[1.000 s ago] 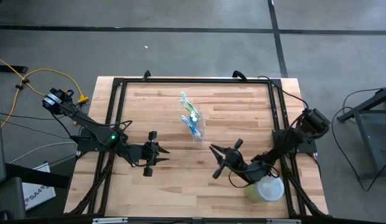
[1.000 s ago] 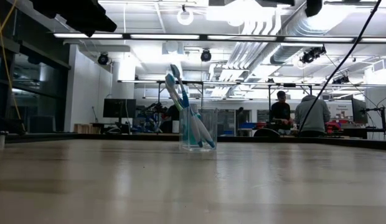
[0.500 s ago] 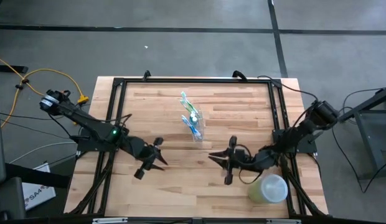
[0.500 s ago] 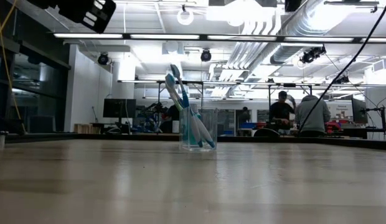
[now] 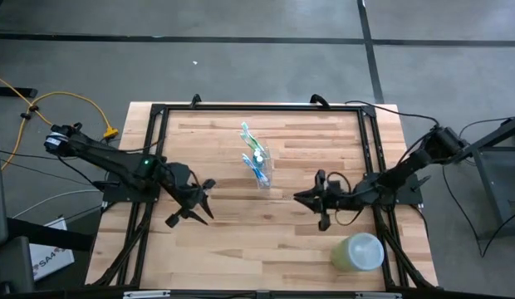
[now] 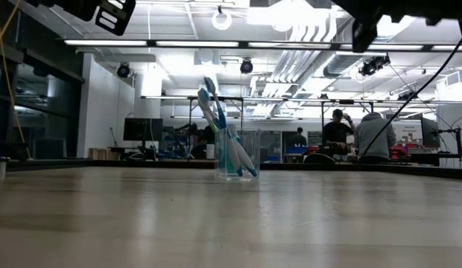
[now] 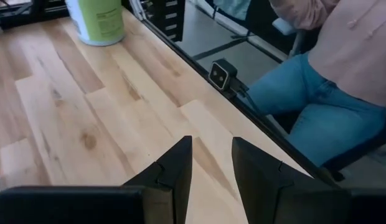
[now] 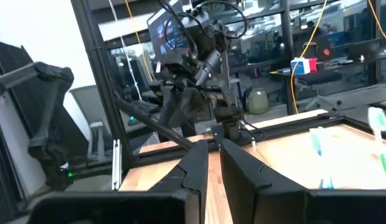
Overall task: Pick & Place toothbrushing station
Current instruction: Return to Home Position
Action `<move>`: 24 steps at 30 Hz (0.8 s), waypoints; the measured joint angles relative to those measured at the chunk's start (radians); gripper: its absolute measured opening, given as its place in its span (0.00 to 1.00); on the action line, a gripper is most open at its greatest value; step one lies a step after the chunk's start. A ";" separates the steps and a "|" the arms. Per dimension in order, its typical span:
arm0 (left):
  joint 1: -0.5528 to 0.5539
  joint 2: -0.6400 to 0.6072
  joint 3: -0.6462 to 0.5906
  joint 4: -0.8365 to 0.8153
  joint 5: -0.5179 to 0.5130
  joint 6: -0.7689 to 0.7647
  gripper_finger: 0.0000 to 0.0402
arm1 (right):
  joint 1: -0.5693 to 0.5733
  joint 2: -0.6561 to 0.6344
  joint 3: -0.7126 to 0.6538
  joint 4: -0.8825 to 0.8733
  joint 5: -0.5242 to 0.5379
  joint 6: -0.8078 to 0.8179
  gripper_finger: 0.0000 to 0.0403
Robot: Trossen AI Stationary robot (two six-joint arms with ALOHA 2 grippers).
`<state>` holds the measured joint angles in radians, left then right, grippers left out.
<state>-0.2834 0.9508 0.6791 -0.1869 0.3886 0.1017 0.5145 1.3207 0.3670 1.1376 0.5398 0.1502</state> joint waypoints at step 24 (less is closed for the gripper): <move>0.172 -0.366 -0.221 -0.013 0.066 -0.046 0.27 | 0.000 -0.246 -0.359 0.282 0.004 -0.004 0.09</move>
<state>-0.1112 0.5846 0.4584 -0.1996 0.4544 0.0554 0.5140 1.0745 0.0078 1.4197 0.5436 0.1459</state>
